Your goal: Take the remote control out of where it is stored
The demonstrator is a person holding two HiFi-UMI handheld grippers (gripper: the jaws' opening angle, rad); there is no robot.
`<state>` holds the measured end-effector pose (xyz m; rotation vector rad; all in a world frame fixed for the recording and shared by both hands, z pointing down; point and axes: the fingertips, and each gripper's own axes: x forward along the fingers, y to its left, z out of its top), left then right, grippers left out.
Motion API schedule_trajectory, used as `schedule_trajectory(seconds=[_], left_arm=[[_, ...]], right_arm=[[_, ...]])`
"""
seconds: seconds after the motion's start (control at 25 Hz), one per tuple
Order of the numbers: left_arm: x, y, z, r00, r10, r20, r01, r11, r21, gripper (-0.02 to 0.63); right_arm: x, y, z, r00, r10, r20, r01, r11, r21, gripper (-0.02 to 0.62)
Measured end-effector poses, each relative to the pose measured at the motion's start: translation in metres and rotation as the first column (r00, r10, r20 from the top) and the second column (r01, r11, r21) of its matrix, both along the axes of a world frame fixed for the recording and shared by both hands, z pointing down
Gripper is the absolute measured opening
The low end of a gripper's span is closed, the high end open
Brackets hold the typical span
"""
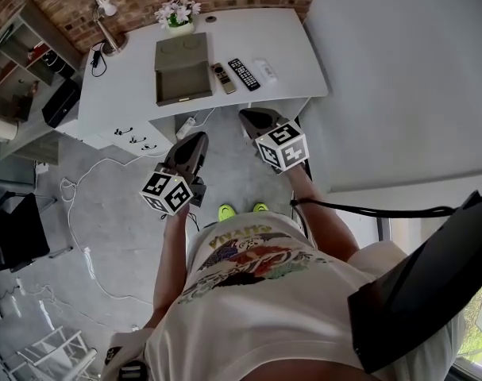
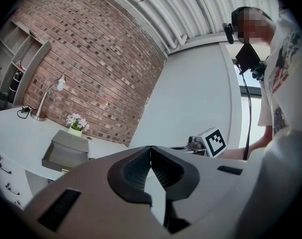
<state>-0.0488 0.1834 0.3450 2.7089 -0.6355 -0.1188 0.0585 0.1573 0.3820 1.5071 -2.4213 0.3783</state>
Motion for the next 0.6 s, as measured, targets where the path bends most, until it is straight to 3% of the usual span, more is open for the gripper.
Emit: schedule_trajectory(seconds=[0.6], left_arm=[[-0.0046, -0.0023, -0.0071, 1.0, 0.001, 0.0, -0.001, 1.0, 0.021, 0.006]], right_arm=[[-0.0068, 0.001, -0.0009, 1.0, 0.007, 0.011, -0.007, 1.0, 0.007, 0.006]])
